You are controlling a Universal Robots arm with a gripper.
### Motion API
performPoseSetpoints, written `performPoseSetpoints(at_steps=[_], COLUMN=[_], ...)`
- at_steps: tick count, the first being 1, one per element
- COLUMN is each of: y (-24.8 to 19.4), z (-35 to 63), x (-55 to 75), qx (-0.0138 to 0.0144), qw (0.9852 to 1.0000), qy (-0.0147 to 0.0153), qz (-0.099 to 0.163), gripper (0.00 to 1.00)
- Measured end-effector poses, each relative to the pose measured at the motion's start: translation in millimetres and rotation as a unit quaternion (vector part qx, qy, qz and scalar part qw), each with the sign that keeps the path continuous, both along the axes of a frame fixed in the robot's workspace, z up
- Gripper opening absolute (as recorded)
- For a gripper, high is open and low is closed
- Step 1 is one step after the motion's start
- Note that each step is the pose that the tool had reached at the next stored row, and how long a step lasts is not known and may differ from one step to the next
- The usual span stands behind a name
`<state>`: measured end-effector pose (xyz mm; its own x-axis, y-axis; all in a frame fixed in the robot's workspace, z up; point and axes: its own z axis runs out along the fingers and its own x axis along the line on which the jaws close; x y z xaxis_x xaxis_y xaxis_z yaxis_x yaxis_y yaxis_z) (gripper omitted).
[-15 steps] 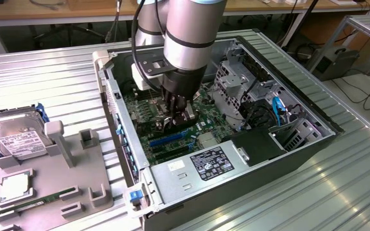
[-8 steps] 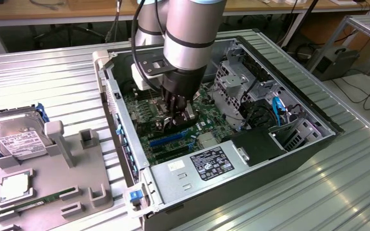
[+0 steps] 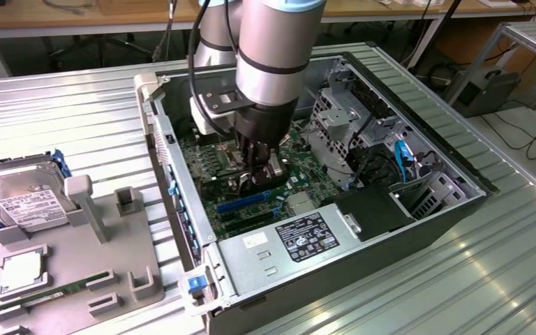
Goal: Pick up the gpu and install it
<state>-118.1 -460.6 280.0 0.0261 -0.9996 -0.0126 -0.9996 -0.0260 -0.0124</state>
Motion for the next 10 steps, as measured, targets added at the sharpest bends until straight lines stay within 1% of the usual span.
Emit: performPoseSetpoints(at_steps=[2, 3, 6, 10], y=[0.0, 0.0, 0.1, 0.1], z=[-1.6, -2.4, -3.3, -6.1], x=[-0.7, -1.4, -2.0, -4.4], qx=[0.0000, 0.0000, -0.0001, 0.0000], qw=[1.0000, 1.0000, 0.9997, 0.9997], qy=[-0.0025, -0.0028, -0.0028, -0.0029], qz=[-0.001, -0.004, -0.023, -0.025], gripper=[0.26, 0.26, 0.26, 0.26])
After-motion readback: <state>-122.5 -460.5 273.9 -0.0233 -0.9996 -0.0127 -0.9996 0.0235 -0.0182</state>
